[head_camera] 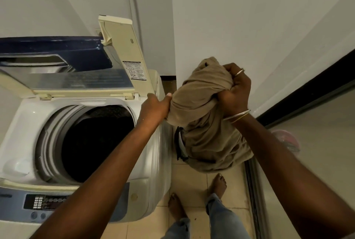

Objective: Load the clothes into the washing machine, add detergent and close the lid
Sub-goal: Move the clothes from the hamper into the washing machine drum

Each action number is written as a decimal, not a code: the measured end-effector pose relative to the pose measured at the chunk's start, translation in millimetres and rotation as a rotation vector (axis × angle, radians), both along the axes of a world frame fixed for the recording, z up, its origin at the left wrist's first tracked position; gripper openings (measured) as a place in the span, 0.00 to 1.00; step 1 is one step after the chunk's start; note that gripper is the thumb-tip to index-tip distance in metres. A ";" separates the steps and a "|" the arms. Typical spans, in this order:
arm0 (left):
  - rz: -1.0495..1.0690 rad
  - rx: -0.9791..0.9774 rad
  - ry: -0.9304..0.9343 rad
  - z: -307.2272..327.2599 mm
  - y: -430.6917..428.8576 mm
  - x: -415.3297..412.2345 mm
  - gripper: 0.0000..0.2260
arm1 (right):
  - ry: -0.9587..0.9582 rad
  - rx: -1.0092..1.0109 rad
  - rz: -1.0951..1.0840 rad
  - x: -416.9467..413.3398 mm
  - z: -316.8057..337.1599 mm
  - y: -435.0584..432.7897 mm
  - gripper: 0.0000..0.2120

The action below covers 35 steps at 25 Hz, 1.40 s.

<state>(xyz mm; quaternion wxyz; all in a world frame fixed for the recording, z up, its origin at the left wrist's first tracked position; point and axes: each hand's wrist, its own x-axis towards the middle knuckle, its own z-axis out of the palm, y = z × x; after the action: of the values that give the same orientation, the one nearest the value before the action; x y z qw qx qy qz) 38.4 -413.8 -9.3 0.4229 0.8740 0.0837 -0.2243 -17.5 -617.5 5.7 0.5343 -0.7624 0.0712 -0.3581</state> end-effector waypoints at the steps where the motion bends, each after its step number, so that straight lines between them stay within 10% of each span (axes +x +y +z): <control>1: -0.092 -0.011 -0.190 4.0 9.2 -3.9 0.26 | -0.014 -0.017 0.030 2.9 7.3 2.3 0.10; 4: -0.558 -0.428 -0.198 18.3 28.8 -15.8 0.46 | -0.063 0.003 0.169 12.8 23.0 19.4 0.09; 7: -0.601 -0.454 -0.094 24.7 37.2 -22.5 0.60 | -0.125 0.070 0.302 23.0 36.9 49.3 0.08; 13: 0.123 -0.726 -0.131 32.8 44.5 -43.3 0.25 | -0.103 0.197 0.599 38.8 69.3 120.1 0.10; 16: 0.247 -0.889 -0.170 32.5 68.1 -40.1 0.30 | -0.037 0.058 0.836 31.9 74.9 129.8 0.29; 25: 0.554 -1.711 -0.262 58.0 156.8 -16.3 0.26 | 0.301 -0.707 0.449 -19.8 -46.6 120.3 0.63; 30: 0.966 -1.563 -0.276 12.8 206.2 -3.3 0.19 | 0.551 -0.507 0.498 5.3 -75.1 142.6 0.58; 35: 1.228 -1.137 0.108 -65.5 216.7 6.3 0.24 | 0.583 -0.784 0.442 21.9 -88.6 157.8 0.47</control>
<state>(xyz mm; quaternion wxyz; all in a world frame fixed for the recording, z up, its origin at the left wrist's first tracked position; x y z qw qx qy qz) 44.6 -197.1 -74.8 0.8415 0.3147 0.4392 -0.0038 4.4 -459.8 -82.9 0.2303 -0.9694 -0.0849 -0.0102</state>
